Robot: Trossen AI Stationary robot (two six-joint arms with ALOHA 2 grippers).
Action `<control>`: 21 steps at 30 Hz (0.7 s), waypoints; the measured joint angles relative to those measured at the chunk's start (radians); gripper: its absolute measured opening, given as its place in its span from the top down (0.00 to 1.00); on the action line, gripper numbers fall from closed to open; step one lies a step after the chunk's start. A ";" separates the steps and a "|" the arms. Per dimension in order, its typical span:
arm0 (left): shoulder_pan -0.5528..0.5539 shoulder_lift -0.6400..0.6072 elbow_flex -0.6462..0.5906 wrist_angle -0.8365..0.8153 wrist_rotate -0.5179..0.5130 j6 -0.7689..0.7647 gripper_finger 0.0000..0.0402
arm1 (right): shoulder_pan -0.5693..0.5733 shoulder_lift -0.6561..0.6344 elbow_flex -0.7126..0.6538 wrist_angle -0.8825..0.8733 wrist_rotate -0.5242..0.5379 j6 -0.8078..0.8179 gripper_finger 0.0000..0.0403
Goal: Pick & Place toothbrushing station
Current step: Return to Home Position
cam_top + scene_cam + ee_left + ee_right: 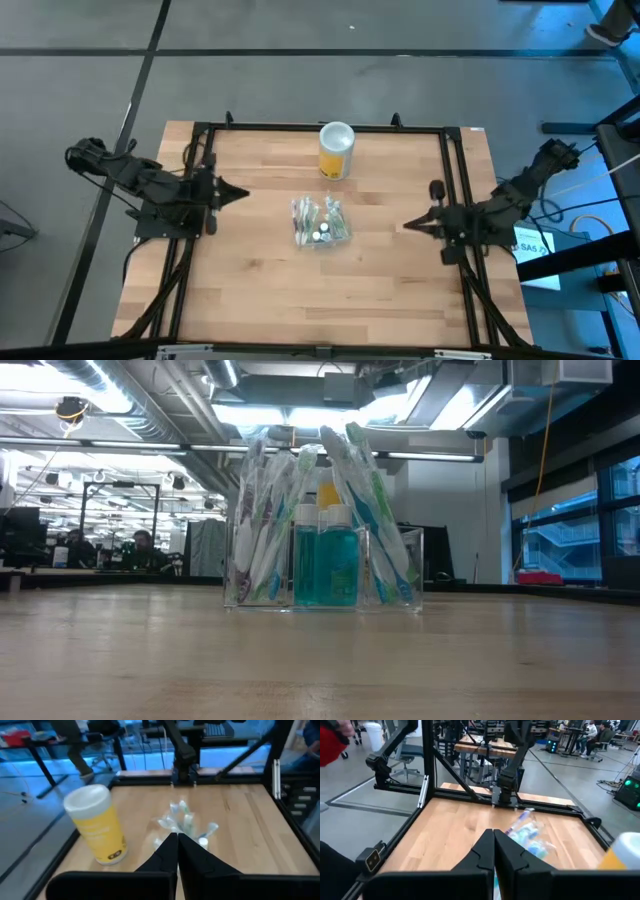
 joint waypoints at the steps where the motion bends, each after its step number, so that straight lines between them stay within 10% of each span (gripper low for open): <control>1: -0.009 -0.015 -0.008 0.000 -0.017 -0.002 1.00 | 0.000 -0.029 0.000 -0.027 0.000 0.006 0.99; 21: -0.053 -0.457 -0.532 0.397 0.025 0.076 0.99 | -0.029 -0.703 -0.608 0.385 -0.045 -0.119 1.00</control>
